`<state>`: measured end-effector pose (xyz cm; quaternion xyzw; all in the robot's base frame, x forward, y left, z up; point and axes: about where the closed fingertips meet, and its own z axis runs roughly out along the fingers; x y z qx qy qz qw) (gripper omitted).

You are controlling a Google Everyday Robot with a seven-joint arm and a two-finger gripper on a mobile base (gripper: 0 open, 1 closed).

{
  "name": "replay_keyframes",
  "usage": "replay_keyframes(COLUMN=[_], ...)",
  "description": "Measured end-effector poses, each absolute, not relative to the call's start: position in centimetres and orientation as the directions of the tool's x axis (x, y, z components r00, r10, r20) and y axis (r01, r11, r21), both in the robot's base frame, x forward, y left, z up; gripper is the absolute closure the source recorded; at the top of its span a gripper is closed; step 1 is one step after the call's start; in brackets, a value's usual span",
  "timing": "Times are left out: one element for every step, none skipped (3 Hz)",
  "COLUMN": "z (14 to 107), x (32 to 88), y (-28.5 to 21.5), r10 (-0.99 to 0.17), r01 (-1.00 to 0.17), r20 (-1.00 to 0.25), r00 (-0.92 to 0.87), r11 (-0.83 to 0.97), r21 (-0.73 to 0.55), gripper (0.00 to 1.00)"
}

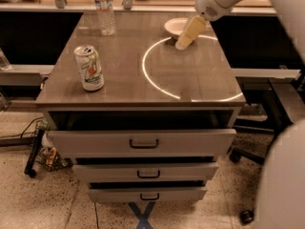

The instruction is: Move paper bowl near water bottle

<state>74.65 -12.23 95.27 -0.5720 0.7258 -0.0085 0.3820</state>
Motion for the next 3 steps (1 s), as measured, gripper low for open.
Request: replay_keyframes(z=[91.8, 88.9, 86.6], x=[80.2, 83.1, 85.1], y=[-12.8, -14.4, -14.5], r10=[-0.814, -0.793, -0.758], r01=[-0.797, -0.783, -0.773], r20=[-0.571, -0.584, -0.607], r00=[-0.109, -0.173, -0.239], r11=[0.415, 0.47, 0.527], r21=[-0.439, -0.408, -0.354], gripper=[0.0, 0.0, 0.0])
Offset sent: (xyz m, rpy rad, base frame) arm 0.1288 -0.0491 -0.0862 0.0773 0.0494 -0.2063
